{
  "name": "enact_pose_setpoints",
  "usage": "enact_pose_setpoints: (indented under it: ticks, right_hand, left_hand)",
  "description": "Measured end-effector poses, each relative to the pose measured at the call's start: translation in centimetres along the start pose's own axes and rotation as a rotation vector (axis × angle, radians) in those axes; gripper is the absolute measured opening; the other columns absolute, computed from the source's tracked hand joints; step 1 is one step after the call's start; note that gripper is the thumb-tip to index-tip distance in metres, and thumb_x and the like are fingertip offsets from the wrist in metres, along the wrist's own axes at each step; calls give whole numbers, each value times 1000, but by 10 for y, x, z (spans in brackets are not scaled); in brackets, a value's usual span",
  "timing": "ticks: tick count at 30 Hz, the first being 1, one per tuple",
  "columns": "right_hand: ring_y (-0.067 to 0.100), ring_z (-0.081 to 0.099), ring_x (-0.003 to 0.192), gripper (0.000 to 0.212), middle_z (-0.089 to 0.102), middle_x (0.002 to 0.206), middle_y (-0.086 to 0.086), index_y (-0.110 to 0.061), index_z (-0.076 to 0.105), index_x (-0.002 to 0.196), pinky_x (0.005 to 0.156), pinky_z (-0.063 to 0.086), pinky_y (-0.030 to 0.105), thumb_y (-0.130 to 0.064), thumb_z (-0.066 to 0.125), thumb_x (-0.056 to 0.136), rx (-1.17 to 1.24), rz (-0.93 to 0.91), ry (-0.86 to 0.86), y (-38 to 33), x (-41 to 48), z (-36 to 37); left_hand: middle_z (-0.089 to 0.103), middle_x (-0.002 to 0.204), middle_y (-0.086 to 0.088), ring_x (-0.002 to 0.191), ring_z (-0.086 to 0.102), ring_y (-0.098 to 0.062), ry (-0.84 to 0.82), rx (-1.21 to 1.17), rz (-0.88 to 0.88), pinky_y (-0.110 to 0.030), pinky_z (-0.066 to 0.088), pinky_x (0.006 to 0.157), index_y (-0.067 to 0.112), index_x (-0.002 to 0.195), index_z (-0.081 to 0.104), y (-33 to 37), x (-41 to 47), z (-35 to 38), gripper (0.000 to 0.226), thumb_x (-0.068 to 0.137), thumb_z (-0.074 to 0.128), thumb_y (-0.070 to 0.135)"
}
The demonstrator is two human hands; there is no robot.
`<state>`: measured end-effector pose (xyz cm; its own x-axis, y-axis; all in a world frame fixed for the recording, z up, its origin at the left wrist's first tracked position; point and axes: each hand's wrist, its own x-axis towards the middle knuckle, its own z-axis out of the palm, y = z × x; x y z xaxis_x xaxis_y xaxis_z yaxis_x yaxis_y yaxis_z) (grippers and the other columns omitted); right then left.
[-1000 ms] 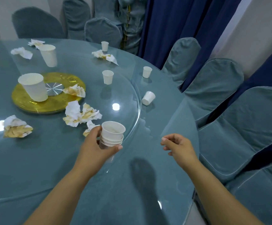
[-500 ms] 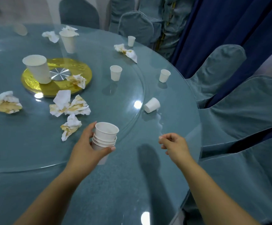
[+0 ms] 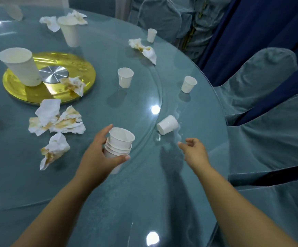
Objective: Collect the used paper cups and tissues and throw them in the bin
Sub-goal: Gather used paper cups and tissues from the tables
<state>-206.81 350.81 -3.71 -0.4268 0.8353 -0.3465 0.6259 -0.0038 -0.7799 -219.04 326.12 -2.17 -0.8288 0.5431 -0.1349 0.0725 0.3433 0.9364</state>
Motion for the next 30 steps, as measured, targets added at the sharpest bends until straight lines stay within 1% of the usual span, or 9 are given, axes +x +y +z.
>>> enact_pose_setpoints:
  ticks: [5, 8, 11, 13, 15, 18, 23, 26, 30]
  right_hand:
    - [27, 54, 112, 56, 50, 130, 10, -8, 45, 134, 91, 42, 32, -32, 66, 87, -84, -42, -40, -11, 66, 8]
    - [27, 52, 114, 57, 47, 134, 13, -8, 46, 133, 85, 36, 26, -35, 65, 87, -104, -42, -99, -15, 98, 13]
    - [24, 55, 99, 38, 54, 126, 13, -10, 55, 118, 77, 39, 26, -36, 61, 90, -122, -67, -166, -16, 120, 17]
    - [25, 57, 86, 16, 61, 114, 15, -17, 56, 92, 74, 47, 33, -33, 56, 93, -128, -107, -189, -17, 128, 18]
    - [27, 56, 79, 22, 62, 102, 16, -21, 49, 74, 76, 52, 40, -28, 52, 94, -126, -133, -194, -18, 133, 16]
    - [25, 52, 75, 26, 59, 87, 12, -21, 46, 69, 67, 46, 33, -24, 51, 94, -48, -198, -159, -27, 137, 5]
    - [14, 59, 84, 19, 56, 114, 11, -31, 53, 76, 89, 51, 39, -25, 55, 94, 154, -421, -248, -58, 129, -7]
    - [12, 60, 89, 18, 56, 114, 8, -35, 56, 77, 89, 49, 32, -26, 59, 92, 220, -545, -378, -80, 117, -3]
    - [-3, 55, 93, 26, 53, 111, -5, -32, 55, 77, 78, 41, 6, -11, 60, 92, 101, -743, -540, -101, 106, 10]
  left_hand:
    - [55, 115, 5, 103, 60, -16, 115, 3, -71, -42, 49, 95, 64, 120, 36, 9, 24, 33, 95, 53, 93, 27]
    - [55, 112, 6, 102, 61, -18, 176, 19, -111, -42, 49, 95, 62, 122, 38, 16, 30, 57, 95, 51, 92, 29]
    - [52, 114, 6, 106, 57, -17, 196, 60, -153, -38, 48, 95, 53, 132, 36, 24, 36, 76, 94, 60, 90, 23]
    - [49, 113, 12, 108, 54, -14, 205, 83, -163, -33, 46, 93, 49, 135, 36, 29, 40, 86, 94, 61, 89, 23]
    - [48, 108, 21, 108, 52, -13, 221, 89, -172, -30, 44, 91, 47, 136, 36, 32, 43, 93, 94, 62, 88, 22]
    - [48, 108, 28, 112, 54, -14, 242, 101, -192, -35, 45, 98, 48, 135, 38, 34, 47, 99, 94, 61, 89, 22]
    - [52, 125, 10, 118, 52, -16, 238, 124, -200, -37, 42, 103, 52, 138, 33, 44, 64, 106, 101, 59, 89, 24]
    - [51, 126, 9, 121, 50, -14, 228, 131, -194, -34, 41, 104, 53, 140, 28, 52, 73, 107, 106, 59, 89, 25]
    - [53, 127, 9, 115, 55, -15, 245, 131, -179, -38, 44, 102, 49, 143, 27, 59, 87, 101, 108, 58, 89, 24]
